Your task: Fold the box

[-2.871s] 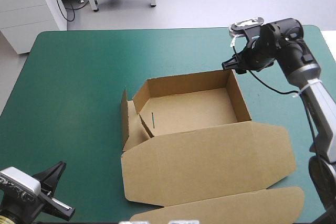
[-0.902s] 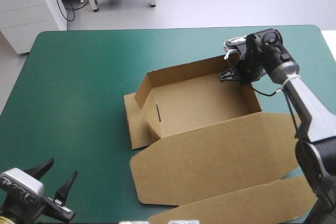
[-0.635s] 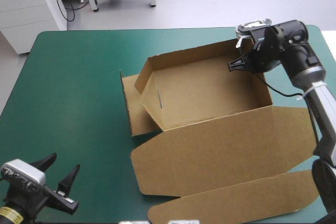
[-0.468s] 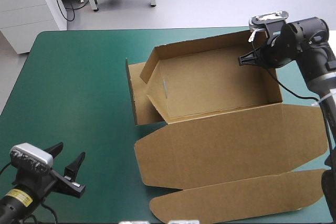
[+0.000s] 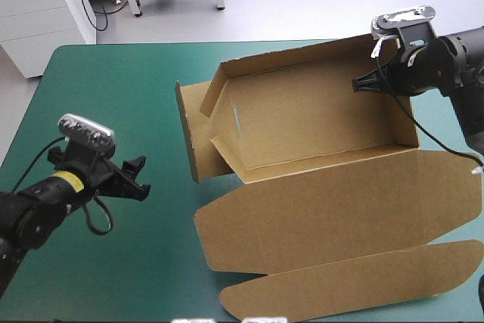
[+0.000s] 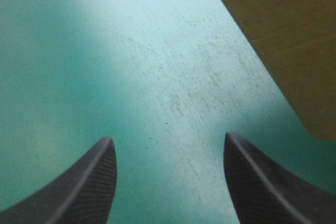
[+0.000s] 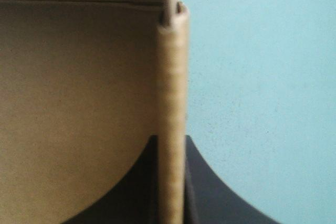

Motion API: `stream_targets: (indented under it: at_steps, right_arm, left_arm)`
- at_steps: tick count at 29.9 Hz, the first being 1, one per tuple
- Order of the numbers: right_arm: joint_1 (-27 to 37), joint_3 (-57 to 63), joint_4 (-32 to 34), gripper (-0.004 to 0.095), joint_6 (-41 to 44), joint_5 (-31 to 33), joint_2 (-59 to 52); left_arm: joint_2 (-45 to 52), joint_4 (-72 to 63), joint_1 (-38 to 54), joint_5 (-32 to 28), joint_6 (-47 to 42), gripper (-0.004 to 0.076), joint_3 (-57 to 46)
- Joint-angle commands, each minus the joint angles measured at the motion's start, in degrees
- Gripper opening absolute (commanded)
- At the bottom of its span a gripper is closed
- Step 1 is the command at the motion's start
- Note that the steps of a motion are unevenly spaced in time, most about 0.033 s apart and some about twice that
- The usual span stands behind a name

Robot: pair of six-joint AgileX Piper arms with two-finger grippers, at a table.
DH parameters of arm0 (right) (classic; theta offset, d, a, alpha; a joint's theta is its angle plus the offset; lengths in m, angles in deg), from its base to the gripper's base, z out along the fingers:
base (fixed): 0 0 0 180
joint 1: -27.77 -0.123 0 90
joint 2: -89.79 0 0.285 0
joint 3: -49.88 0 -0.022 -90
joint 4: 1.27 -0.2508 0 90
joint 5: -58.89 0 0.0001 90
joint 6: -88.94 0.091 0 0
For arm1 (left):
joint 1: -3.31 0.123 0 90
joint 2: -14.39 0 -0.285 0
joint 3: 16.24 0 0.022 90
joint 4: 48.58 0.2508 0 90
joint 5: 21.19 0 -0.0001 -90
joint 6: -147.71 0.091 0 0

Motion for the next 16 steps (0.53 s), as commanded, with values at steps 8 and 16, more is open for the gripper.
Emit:
stream_targets:
  at_steps: [8,16]
  right_arm:
    - [0.3,-2.0,0.1,-0.002,-0.2,0.5,-5.2]
    - [0.3,-2.0,-3.6,-0.002,-0.3,0.5,-5.8]
  left_arm:
    - [-19.9,-12.7,13.6,2.4,6.4,0.0424,11.5]
    - [-29.7,-48.9,21.5,8.4,31.4,0.0424,11.9]
